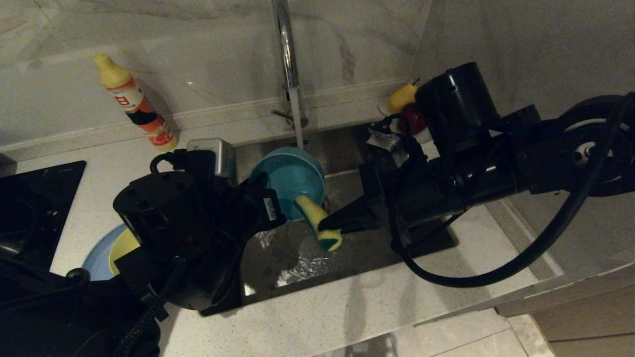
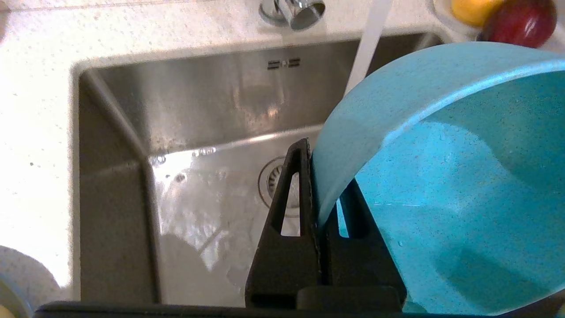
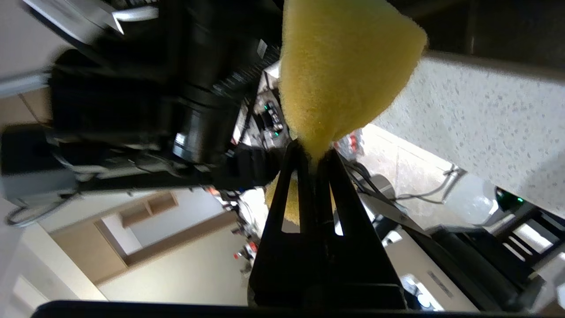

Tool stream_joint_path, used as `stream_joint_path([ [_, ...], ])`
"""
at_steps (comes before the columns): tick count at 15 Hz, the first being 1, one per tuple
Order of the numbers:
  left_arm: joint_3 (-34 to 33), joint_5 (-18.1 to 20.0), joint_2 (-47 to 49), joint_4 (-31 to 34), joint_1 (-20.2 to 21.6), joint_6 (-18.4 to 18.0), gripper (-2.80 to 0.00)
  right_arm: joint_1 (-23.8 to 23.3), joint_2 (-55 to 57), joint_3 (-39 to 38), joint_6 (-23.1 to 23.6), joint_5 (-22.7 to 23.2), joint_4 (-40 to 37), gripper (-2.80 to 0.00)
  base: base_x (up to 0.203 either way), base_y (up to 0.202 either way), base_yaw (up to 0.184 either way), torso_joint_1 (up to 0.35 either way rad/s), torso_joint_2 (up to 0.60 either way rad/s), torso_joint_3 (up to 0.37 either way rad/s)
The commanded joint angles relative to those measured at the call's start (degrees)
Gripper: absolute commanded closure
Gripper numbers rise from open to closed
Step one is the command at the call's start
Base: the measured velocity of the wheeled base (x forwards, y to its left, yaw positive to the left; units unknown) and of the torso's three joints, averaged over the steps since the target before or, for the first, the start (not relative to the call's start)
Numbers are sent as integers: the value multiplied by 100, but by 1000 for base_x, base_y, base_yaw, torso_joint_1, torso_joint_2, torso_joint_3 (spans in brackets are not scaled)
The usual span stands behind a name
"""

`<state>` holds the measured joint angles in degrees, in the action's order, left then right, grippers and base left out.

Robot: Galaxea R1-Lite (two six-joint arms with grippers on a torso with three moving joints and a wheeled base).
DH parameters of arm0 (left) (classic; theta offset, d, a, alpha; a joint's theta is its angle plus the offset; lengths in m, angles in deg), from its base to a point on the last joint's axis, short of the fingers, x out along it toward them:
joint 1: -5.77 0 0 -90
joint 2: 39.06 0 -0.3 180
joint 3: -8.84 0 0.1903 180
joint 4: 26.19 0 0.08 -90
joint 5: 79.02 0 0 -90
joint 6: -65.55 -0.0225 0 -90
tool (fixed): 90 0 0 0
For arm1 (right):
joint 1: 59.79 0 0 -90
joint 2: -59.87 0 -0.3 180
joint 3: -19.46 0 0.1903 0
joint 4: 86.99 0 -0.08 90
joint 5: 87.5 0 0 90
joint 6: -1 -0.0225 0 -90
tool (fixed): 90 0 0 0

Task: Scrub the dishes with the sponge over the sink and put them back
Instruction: Wipe the bowl

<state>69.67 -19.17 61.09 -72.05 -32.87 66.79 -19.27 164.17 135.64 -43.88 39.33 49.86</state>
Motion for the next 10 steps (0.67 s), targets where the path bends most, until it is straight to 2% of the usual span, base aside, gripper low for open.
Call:
stream_joint_path([
  [1,-75,-11,23,-37,-38,-17,0,-73,53,147,-56,42,6,0,0,0,0,0,0,0],
  [10,-231,11,13,-204,-169,-44,0,-293,449,549,-81,163,10,0,0,0,0,0,0,0],
])
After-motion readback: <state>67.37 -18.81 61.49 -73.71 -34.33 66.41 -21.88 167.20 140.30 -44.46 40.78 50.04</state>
